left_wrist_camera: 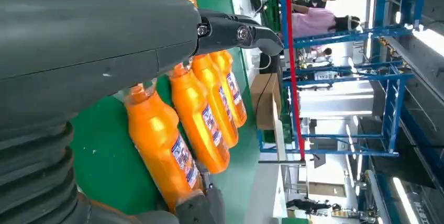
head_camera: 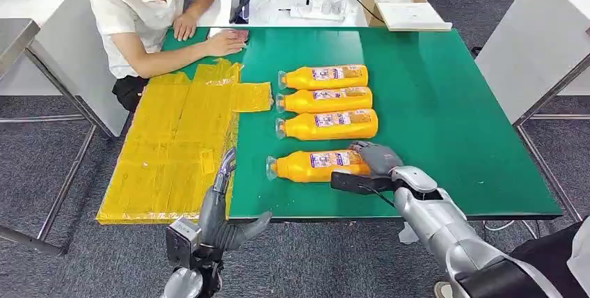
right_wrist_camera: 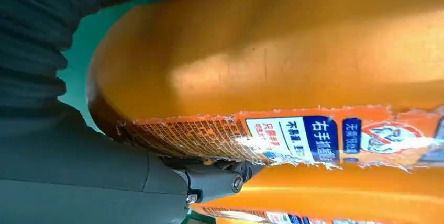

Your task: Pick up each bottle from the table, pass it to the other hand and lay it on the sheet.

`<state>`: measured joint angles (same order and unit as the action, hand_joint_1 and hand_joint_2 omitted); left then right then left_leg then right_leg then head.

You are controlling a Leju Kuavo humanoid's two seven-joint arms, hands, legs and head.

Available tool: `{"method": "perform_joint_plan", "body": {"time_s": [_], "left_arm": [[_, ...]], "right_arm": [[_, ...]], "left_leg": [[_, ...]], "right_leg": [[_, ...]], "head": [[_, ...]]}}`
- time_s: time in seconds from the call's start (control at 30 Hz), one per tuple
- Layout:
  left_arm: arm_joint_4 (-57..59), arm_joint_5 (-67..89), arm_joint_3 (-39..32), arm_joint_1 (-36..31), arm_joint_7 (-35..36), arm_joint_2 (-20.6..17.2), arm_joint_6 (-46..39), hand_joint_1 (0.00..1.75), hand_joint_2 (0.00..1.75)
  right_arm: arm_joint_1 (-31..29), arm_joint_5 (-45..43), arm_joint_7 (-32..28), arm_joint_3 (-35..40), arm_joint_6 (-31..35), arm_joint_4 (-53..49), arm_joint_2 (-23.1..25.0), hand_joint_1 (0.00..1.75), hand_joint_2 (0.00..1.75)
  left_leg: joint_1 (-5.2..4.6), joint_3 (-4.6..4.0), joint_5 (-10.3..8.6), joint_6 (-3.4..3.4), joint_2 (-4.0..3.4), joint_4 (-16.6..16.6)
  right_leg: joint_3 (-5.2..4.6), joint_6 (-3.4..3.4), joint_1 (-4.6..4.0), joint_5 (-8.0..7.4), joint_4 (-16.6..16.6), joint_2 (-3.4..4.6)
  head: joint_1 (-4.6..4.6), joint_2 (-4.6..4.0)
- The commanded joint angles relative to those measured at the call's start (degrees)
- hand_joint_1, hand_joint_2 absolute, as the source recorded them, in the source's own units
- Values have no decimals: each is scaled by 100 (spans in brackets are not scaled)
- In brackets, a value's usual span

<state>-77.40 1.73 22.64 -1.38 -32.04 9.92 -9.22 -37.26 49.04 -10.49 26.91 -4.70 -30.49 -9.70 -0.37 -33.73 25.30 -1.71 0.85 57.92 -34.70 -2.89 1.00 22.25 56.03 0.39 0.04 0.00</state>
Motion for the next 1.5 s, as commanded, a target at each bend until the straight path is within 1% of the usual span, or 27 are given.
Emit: {"method": "perform_joint_plan", "body": {"time_s": [0.03, 0.07, 0.1, 0.2, 0.27, 0.37, 0.43, 0.5, 0.57, 0.63, 0.67, 0.73, 0.77, 0.8, 0.83, 0.87, 0.97, 1.0, 1.07, 1.13, 1.17, 1.2, 1.33, 1.37, 1.4, 1.43, 1.5], "left_arm": [[247, -68, 177, -160, -24, -154, -50, 0, 175], [236, -70, 179, -157, -30, -158, -62, 0, 175], [233, -69, 183, -157, -32, -160, -67, 0, 175], [235, -67, 192, -161, -37, -158, -79, 0, 175], [228, -64, 197, -158, -47, -161, -96, 0, 175], [229, -61, 190, -155, -56, -163, -115, 0, 175], [193, -72, 141, -116, -75, -139, -185, 0, 175], [98, -98, 17, -34, -149, -80, -382, 0, 175], [-185, -215, -238, 185, -240, 22, -729, 0, 175], [-489, -478, -421, 416, -303, 74, -903, 0, 175], [-688, -671, -506, 578, -357, 91, -975, 0, 175], [-803, -687, -473, 669, -361, 44, -997, 0, 175], [-924, -969, -550, 789, -374, 116, -1012, 0, 175], [-996, -1102, -537, 850, -354, 122, -995, 0, 175], [-1037, -1105, -500, 877, -352, 108, -1014, 0, 175], [-1104, -1272, -431, 980, -266, 78, -926, 0, 175], [-1114, -1302, -371, 1044, -267, 44, -902, 0, 175], [-1114, -1302, -371, 1044, -267, 44, -902, 0, 175], [-1054, -1334, -323, 1011, -252, -4, -840, 0, 175], [-931, -1558, -236, 996, -41, -91, -571, 0, 175], [-868, -1698, -143, 968, 42, -167, -250, 0, 175], [-838, -1704, -152, 973, 37, -159, -232, 0, 175], [-838, -1704, -152, 973, 37, -159, -232, 0, 175], [-816, -1724, -105, 953, 58, -182, -90, 0, 175], [-765, -1653, 22, 887, 63, -303, 57, 0, 175], [-715, -1637, 115, 843, 55, -369, 256, 0, 175], [-597, -1616, 188, 776, 79, -396, 558, 0, 175]], "right_arm": [[246, -567, -397, 81, 180, 331, 190, 168, 175], [286, -651, -432, 65, 217, 314, 236, 169, 175], [316, -705, -454, 47, 245, 300, 264, 166, 175], [408, -787, -495, 29, 305, 291, 324, 171, 175], [459, -869, -531, 15, 320, 317, 337, 164, 175], [534, -992, -627, -61, 427, 346, 353, 175, 175], [622, -1176, -807, -221, 603, 286, 407, 175, 175], [807, -1426, -1126, -453, 900, 67, 501, 175, 175], [1203, -1832, -1378, -892, 1298, -529, 677, 175, 175], [1798, -2181, -1494, -1235, 1449, -1465, 819, 175, 175], [2233, -2418, -1542, -1448, 1565, -2126, 935, 175, 175], [2452, -2426, -1484, -1427, 1573, -2449, 933, 175, 175], [2722, -2620, -1521, -1610, 1725, -2836, 1053, 175, 175], [2883, -2716, -1568, -1698, 1848, -3043, 1157, 175, 175], [2961, -2721, -1561, -1675, 1859, -3146, 1174, 175, 175], [3218, -2913, -1701, -1834, 2096, -3445, 1369, 175, 175], [3366, -2887, -1720, -1756, 2197, -3599, 1421, 175, 175], [3366, -2887, -1720, -1756, 2197, -3599, 1421, 175, 175], [3402, -2935, -1763, -1760, 2222, -3667, 1446, 175, 175], [3597, -2973, -1887, -1559, 2213, -3875, 1551, 175, 175], [3685, -2952, -1930, -1351, 2197, -3958, 1584, 173, 175], [3720, -2928, -1951, -1267, 2234, -3970, 1614, 173, 175], [3720, -2928, -1951, -1267, 2234, -3970, 1614, 175, 175], [3677, -2930, -1955, -1117, 2192, -3891, 1567, 175, 175], [3632, -2901, -1930, -946, 2052, -3788, 1553, 173, 175], [3578, -2881, -1923, -789, 1974, -3649, 1570, 171, 175], [3384, -2730, -1895, -406, 1862, -3220, 1624, 175, 175]], "left_leg": [[10, 24, 5, 15, 0, -13], [9, 20, 5, 12, 0, -11], [9, 20, 6, 12, -2, -10], [11, 19, 5, 13, -4, -9], [9, 15, 5, 9, -5, -7], [12, 22, 8, 15, -8, -9], [11, 21, 4, 14, -13, -10], [12, 21, 6, 14, -16, -10], [11, 23, 8, 12, -21, -8], [16, 21, 12, 15, -27, -8], [10, 17, 10, 11, -27, -6], [16, 21, 16, 16, -30, -8], [13, 8, 12, 12, -15, -5], [17, 17, 20, 19, -19, -7], [15, -2, 17, 15, 0, -3], [14, -17, 14, 13, 1, -1], [12, -32, 12, 11, 4, -4], [16, -16, 24, 16, -4, -3], [9, -37, 16, 14, -1, -4], [10, -34, 17, 17, -2, -3], [9, -34, 15, 18, 5, -6], [9, -27, 18, 20, 1, -5], [10, -28, 17, 19, -4, -8], [8, -33, 14, 17, -3, -7], [10, -20, 20, 21, -6, -8], [10, -29, 16, 17, -5, -7], [12, -21, 17, 19, -8, -10]], "right_leg": [[26, 16, -11, 7, -13, -10], [23, 13, -11, 6, -12, -8], [22, 13, -10, 6, -10, -6], [22, 13, -12, 5, -11, -6], [15, 9, -9, 3, -8, -2], [20, 15, -13, 5, -9, -5], [18, 12, -12, 3, -12, -9], [19, 13, -13, 3, -13, -6], [19, 11, -11, 4, -10, 0], [20, 14, -17, 5, -10, 5], [14, 10, -11, 4, -5, 6], [17, 15, -17, 9, -7, 7], [10, 10, -13, 9, -3, -2], [15, 18, -18, 17, -2, 1], [2, 16, -15, 18, 1, -5], [-14, 14, -13, 15, 4, -3], [-26, 12, -10, 16, 2, -6], [-11, 18, -14, 25, 3, -2], [-32, 14, -6, 18, 4, -1], [-32, 17, -8, 19, 3, -4], [-31, 17, -7, 20, 2, -10], [-26, 20, -8, 23, 3, -8], [-28, 18, -8, 19, 0, -2], [-33, 15, -6, 16, 1, -2], [-21, 20, -9, 22, 1, -2], [-29, 16, -8, 17, 0, -1], [-22, 18, -10, 17, -3, 2]], "head": [[0, 0], [0, 0], [0, -2], [0, 0], [2, 0], [0, 0], [0, 0], [0, 0], [-2, 0], [0, -2], [0, 0], [0, 0], [0, 0], [0, 0], [-2, -2], [-2, 0], [0, 0], [0, -2], [-4, -2], [-2, 0], [2, 0], [0, 0], [0, 0], [0, -2], [0, 0], [0, -2], [2, -2]]}}
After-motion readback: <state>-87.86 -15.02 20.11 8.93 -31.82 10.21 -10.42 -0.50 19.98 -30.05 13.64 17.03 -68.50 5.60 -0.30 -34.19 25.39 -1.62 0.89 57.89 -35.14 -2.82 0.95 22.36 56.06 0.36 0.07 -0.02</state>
